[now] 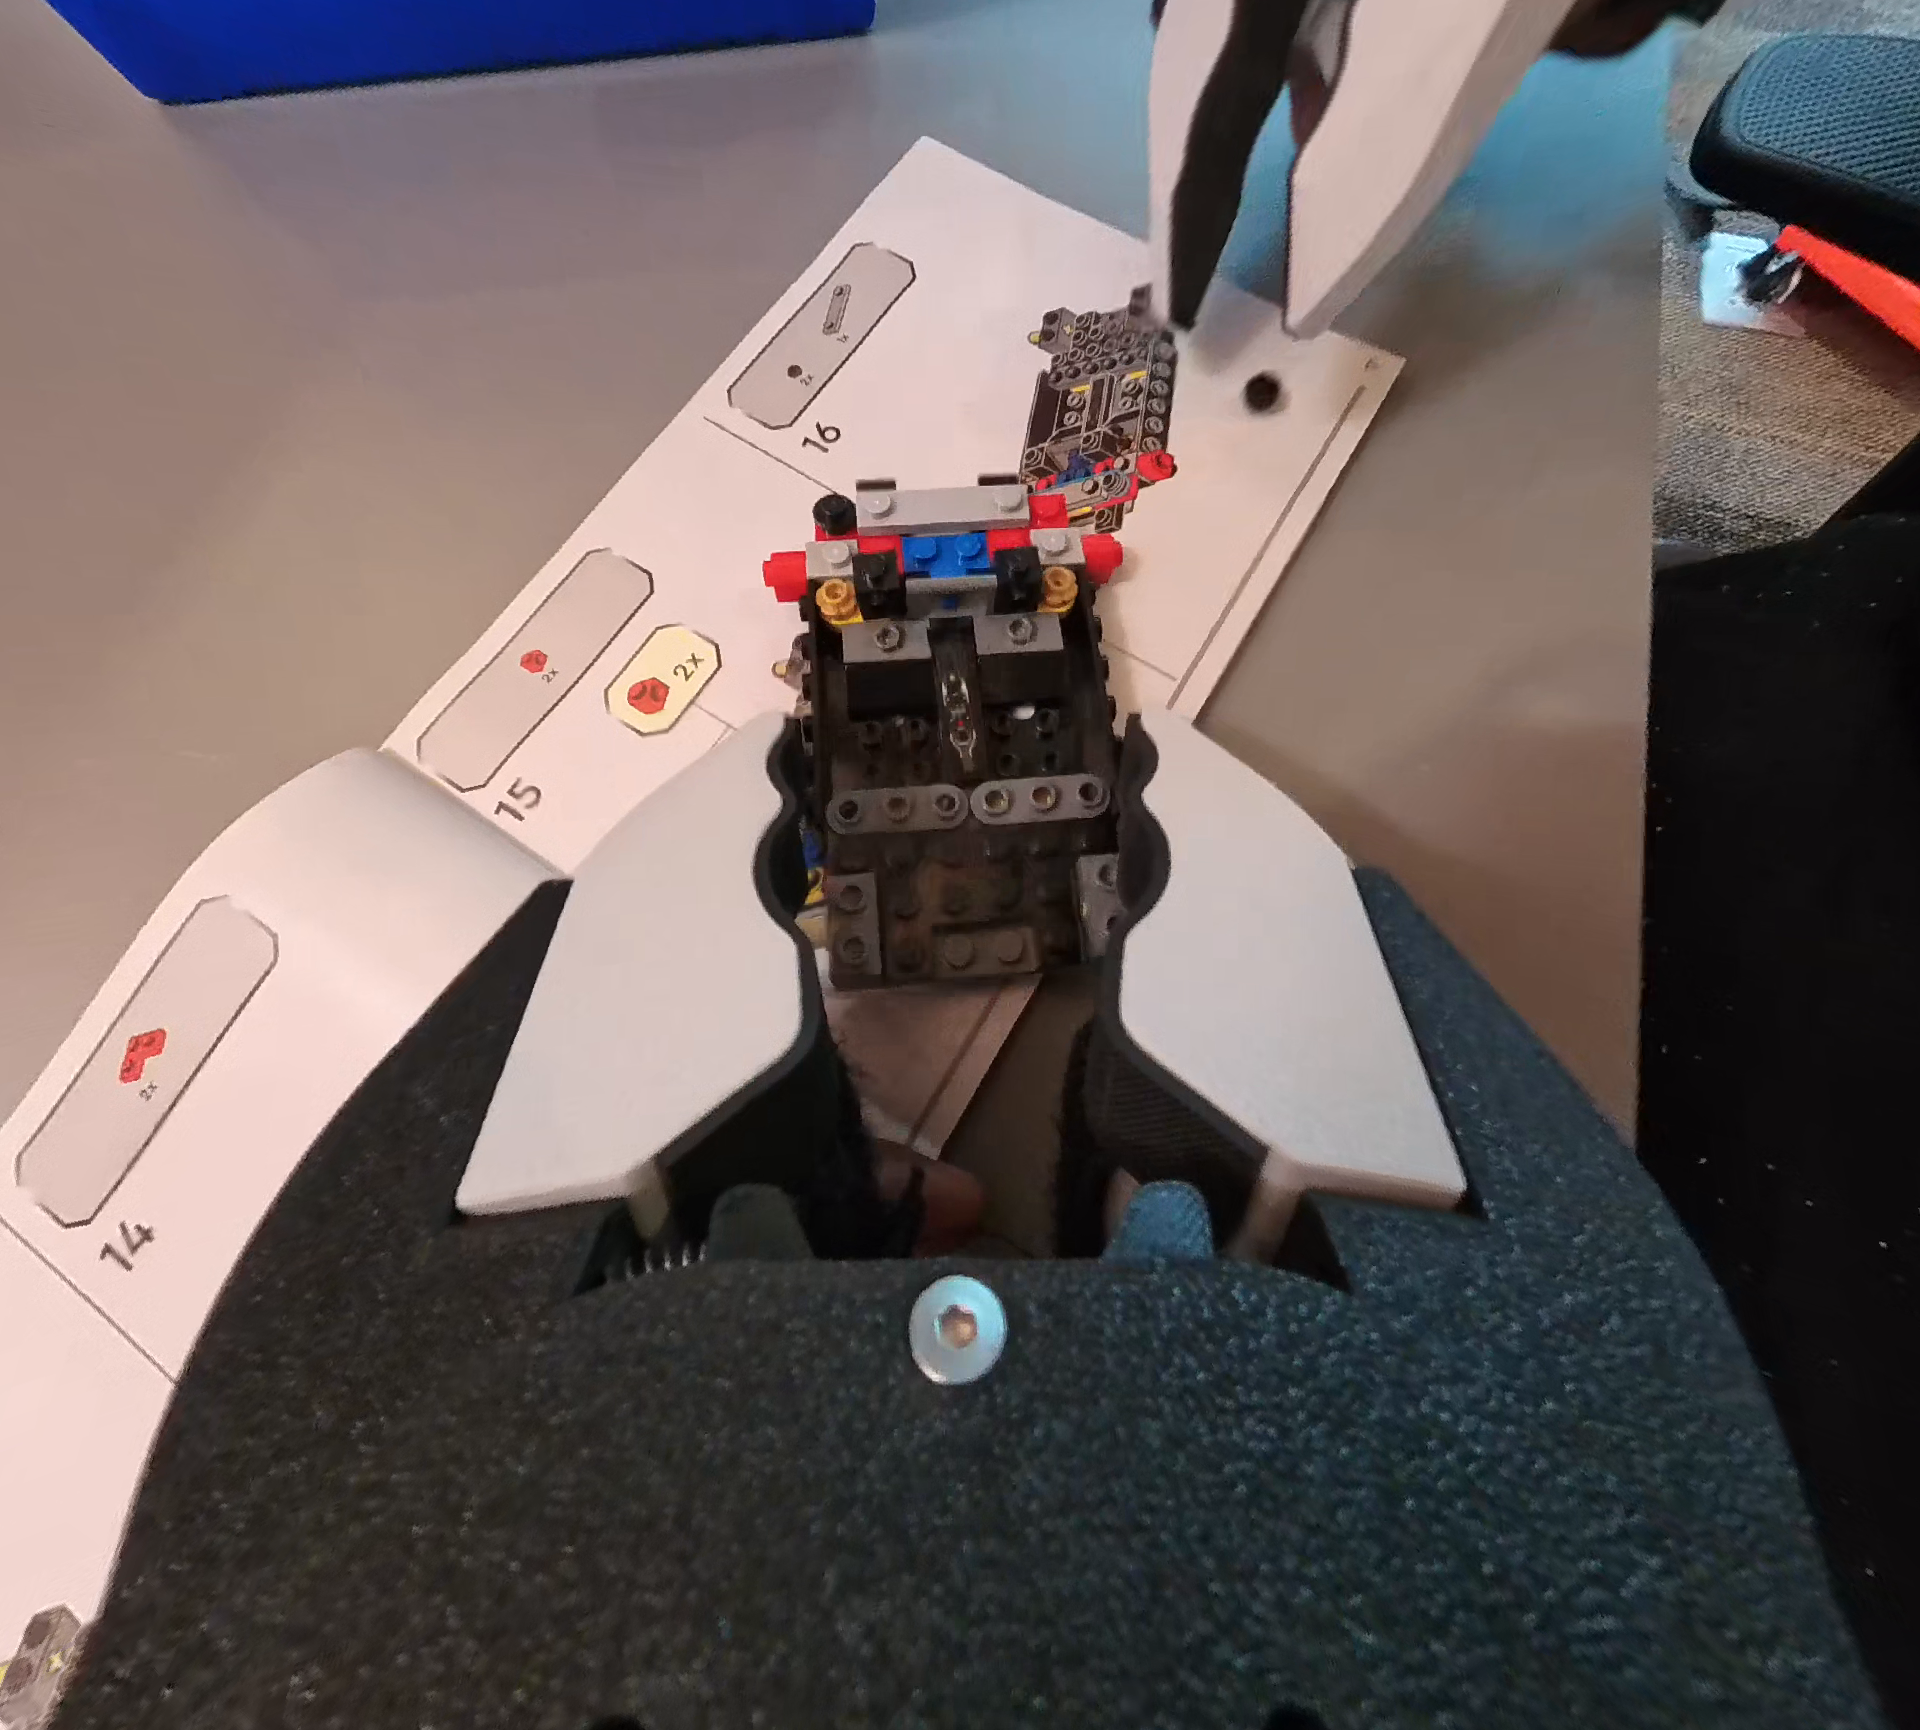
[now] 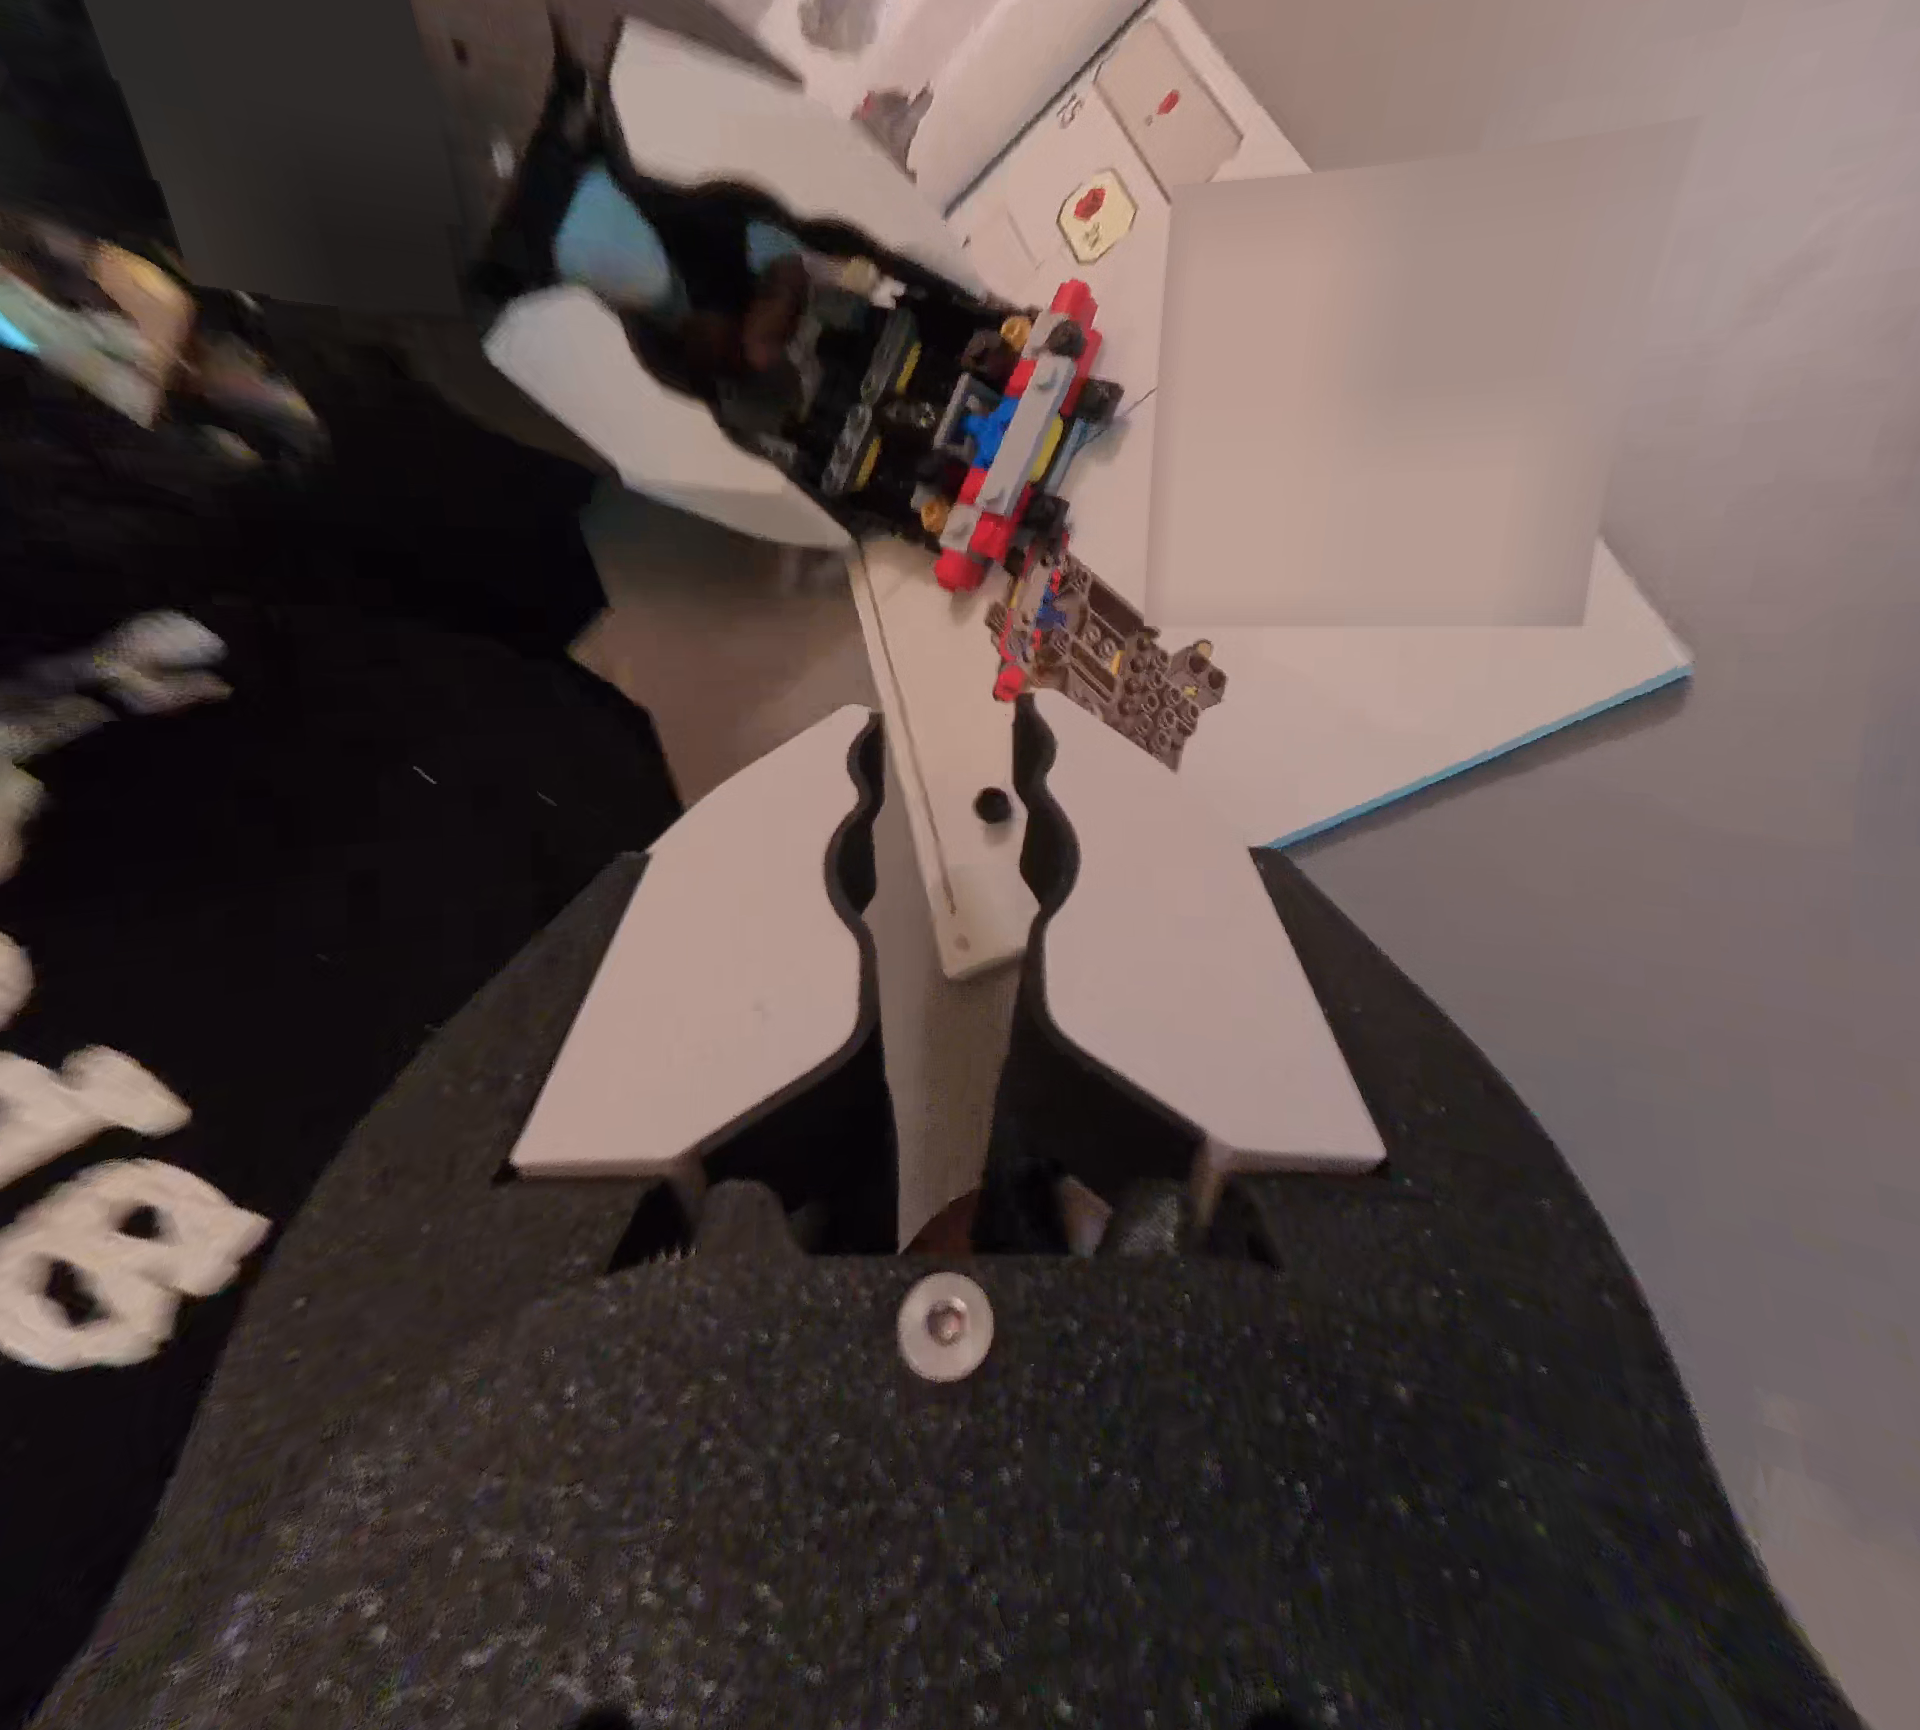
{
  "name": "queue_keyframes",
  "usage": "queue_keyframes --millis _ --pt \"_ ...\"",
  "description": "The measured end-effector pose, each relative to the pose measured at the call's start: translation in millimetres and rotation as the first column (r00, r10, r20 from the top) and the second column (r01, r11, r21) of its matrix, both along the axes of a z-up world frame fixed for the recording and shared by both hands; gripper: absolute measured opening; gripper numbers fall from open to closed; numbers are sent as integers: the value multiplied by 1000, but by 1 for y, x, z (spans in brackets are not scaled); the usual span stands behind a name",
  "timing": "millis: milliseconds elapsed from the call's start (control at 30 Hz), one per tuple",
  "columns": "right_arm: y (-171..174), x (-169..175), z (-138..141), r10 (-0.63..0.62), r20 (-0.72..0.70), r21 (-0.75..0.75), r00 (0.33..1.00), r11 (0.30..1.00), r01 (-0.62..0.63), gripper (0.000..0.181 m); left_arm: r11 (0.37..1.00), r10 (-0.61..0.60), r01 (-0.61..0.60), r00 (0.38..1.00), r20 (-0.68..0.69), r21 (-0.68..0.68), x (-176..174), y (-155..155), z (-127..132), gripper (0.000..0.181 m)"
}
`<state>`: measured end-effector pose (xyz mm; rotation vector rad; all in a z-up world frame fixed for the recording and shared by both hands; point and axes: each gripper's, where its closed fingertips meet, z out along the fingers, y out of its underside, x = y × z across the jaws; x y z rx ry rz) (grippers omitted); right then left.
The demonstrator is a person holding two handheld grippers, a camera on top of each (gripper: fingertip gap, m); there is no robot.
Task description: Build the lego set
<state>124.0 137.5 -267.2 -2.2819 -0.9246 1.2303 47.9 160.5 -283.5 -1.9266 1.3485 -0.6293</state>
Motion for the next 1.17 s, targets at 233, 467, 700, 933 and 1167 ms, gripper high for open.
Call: queue_keyframes --millis 233,467,700,933,1167 --pt "-15 16 -5 156 286 354 945 900 -256 4 1000 17 -17 1000 -25 16 -1 3 -4 66" --pt "-18 10 -17 170 359 375 918 874 -308 8 999 14 -13 1000 -24 37 -1 3 -2 68" --pt "-12 7 -21 148 387 408 910 858 -313 12 998 20 -20 1000 -7 62 -1 5 2 69" --pt "-10 4 -22 163 392 417 905 846 -333 7 990 9 -15 999 47 141 3 6 15 68" --pt "8 -22 92 -152 -653 -123 742 988 94 7 810 -247 -59 868 430 584 21 -22 114 41"
